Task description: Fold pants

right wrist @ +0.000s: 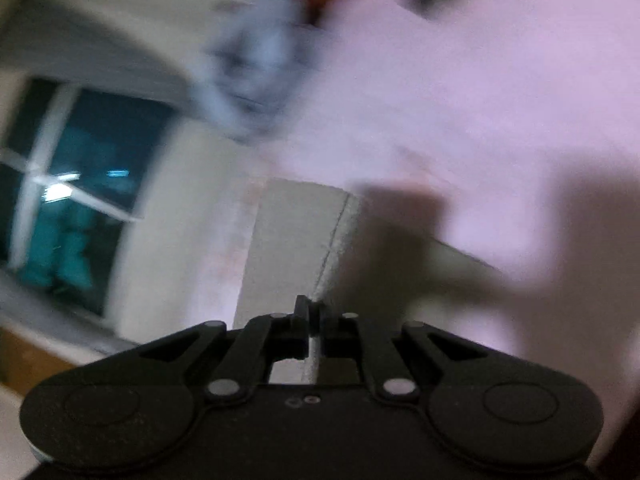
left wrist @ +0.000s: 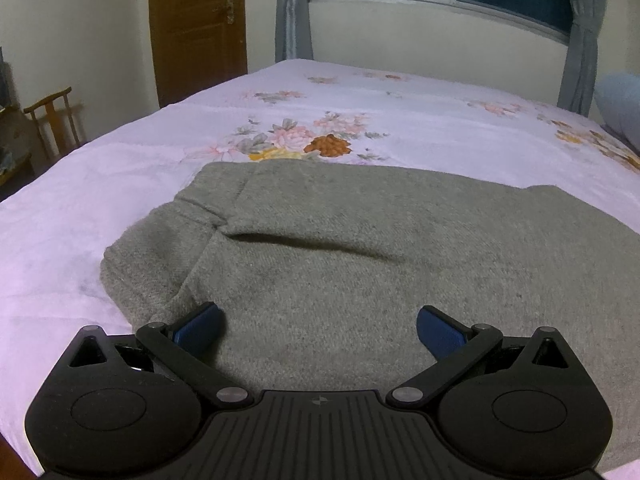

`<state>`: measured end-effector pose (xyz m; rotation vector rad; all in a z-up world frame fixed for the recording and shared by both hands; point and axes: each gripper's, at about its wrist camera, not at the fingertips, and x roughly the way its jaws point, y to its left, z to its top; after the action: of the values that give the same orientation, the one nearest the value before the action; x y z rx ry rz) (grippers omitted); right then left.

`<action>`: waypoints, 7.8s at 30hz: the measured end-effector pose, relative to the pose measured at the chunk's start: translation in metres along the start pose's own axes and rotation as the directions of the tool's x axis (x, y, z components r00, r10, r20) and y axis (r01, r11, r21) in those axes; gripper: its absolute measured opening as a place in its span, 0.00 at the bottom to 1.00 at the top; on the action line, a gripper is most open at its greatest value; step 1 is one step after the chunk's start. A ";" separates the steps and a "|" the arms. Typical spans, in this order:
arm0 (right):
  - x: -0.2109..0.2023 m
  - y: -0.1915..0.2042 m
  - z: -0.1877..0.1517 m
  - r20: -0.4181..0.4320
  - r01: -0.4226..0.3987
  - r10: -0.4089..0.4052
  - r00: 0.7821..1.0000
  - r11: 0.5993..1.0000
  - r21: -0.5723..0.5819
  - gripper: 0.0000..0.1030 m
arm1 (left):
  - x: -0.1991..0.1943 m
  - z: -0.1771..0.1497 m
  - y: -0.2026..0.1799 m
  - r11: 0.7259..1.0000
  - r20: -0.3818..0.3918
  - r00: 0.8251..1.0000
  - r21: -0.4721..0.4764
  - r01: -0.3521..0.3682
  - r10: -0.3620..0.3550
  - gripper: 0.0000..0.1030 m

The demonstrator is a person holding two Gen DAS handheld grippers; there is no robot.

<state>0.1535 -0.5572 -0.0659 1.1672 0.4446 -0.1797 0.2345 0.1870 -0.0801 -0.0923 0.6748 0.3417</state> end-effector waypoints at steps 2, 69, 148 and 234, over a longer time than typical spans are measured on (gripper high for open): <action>0.003 -0.032 -0.006 -0.007 0.026 -0.025 1.000 0.998 0.063 0.00 | 0.000 0.002 0.001 1.000 -0.009 1.000 0.007 0.010 -0.010 1.00; 0.134 0.193 -0.122 -0.399 -0.355 0.116 0.909 0.718 -0.599 0.20 | -0.060 0.015 0.064 0.986 0.144 0.983 -0.103 0.133 -0.117 1.00; -0.002 -0.059 0.000 -0.001 -0.045 0.045 0.999 0.995 0.090 0.17 | -0.129 -0.060 -0.275 0.926 -0.014 0.928 0.073 0.371 -0.371 1.00; 0.000 0.097 -0.148 -0.065 -0.172 0.162 0.985 0.836 -0.521 0.53 | -0.085 -0.045 -0.148 0.835 -0.039 0.869 -0.305 0.459 -0.492 0.28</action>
<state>0.1529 -0.3833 -0.0308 0.6589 0.3728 0.1056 0.1962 0.0153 -0.0663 -0.5550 0.6888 -0.0552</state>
